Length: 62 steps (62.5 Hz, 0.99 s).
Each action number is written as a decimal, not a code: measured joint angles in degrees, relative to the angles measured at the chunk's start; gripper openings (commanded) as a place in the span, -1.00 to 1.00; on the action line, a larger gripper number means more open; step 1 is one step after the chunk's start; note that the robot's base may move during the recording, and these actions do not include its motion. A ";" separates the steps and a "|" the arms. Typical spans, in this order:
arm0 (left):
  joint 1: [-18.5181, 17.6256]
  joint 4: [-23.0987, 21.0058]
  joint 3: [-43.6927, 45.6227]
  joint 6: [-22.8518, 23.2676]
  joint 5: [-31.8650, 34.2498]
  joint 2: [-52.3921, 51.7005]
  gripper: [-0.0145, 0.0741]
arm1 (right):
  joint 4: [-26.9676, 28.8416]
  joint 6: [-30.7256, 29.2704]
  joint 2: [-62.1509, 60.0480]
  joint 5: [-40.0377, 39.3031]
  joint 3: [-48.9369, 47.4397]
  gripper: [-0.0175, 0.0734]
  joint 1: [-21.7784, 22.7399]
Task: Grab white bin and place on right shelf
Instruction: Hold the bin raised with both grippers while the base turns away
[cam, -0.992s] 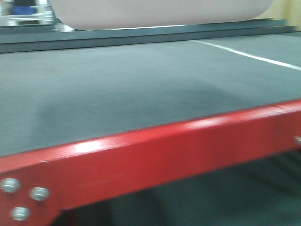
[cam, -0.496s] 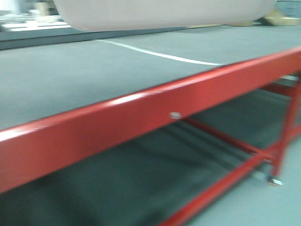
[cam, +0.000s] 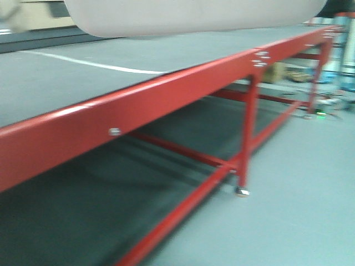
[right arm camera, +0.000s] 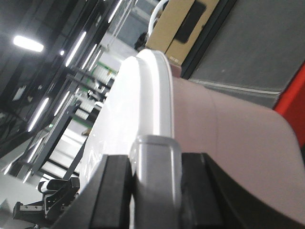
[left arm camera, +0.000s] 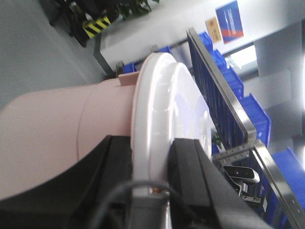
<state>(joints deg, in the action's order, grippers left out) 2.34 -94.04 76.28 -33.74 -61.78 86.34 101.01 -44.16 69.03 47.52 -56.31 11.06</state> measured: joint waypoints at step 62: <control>0.00 0.09 0.00 0.00 -0.41 0.00 -0.96 | 0.22 0.00 0.00 -0.15 0.00 -0.49 0.00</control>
<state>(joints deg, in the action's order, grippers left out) 2.34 -93.95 76.28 -33.74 -62.19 86.34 101.23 -44.16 69.03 47.37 -56.31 11.06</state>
